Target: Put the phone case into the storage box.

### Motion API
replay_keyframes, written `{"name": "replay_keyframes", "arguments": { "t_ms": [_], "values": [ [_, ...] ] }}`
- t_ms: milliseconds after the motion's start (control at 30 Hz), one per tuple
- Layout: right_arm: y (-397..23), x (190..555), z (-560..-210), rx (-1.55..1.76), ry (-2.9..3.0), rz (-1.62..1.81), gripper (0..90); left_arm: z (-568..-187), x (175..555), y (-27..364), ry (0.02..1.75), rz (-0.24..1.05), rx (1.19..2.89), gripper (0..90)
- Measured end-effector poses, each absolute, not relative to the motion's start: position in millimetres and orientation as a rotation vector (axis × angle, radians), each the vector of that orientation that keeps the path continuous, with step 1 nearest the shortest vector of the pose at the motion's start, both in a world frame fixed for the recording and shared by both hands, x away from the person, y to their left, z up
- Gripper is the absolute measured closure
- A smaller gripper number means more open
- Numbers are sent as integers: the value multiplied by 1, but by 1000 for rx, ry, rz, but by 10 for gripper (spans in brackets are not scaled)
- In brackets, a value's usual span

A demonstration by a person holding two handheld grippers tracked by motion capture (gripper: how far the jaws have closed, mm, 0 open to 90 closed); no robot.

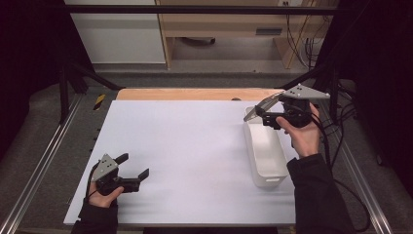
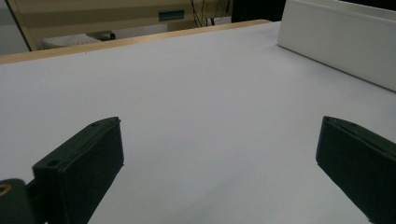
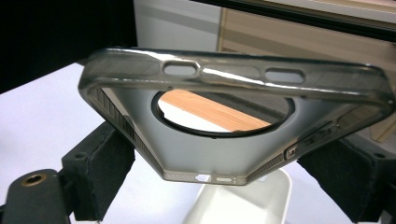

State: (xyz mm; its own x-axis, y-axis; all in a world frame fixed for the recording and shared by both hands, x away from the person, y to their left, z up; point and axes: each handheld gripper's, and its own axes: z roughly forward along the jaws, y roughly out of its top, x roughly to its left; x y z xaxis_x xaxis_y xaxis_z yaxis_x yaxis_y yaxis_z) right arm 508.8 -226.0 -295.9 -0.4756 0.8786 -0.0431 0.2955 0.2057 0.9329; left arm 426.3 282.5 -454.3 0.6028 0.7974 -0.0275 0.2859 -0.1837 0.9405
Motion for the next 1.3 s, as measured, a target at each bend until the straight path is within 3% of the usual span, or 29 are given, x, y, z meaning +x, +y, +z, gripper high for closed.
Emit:
{"name": "replay_keyframes", "arguments": {
  "t_ms": [1300],
  "values": [
    [-228, 571, -317, 1331, 1838, 1077, 119, -459, 428, 280, 874, 577, 1772, 4]
  ]
}}
